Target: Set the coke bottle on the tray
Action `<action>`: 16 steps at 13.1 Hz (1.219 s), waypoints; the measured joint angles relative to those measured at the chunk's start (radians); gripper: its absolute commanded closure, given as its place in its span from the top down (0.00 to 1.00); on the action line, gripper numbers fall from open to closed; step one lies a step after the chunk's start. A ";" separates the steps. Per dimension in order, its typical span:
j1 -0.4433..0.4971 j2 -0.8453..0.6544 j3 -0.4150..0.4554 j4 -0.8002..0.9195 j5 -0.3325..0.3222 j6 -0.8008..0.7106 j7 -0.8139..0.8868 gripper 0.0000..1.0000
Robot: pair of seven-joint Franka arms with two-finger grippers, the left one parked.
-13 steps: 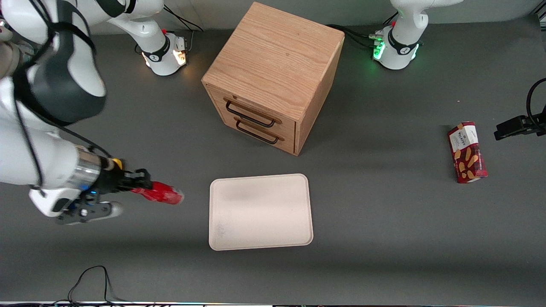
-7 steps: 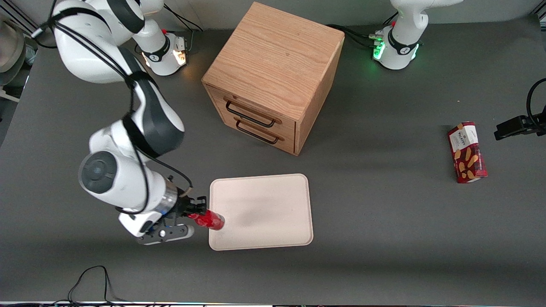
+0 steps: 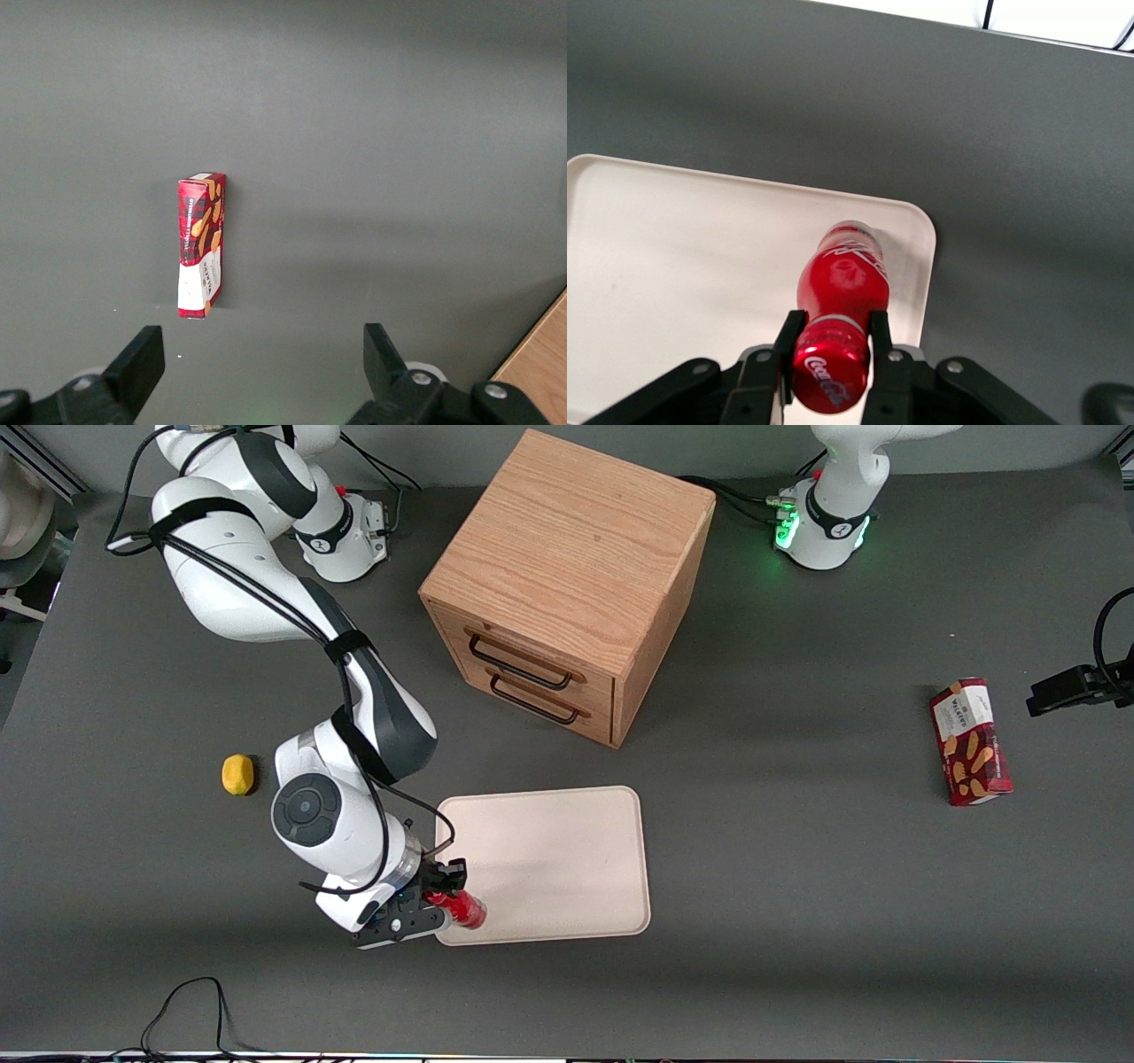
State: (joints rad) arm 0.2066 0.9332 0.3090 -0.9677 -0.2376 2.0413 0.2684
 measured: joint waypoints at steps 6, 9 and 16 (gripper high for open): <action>-0.002 0.000 0.000 -0.033 -0.031 0.064 0.002 1.00; -0.006 -0.003 0.000 -0.032 -0.032 0.068 0.008 1.00; -0.060 -0.187 -0.013 -0.088 0.016 -0.181 0.015 1.00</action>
State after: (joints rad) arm 0.1470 0.7459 0.2963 -1.0558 -0.2215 1.8602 0.2829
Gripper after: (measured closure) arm 0.000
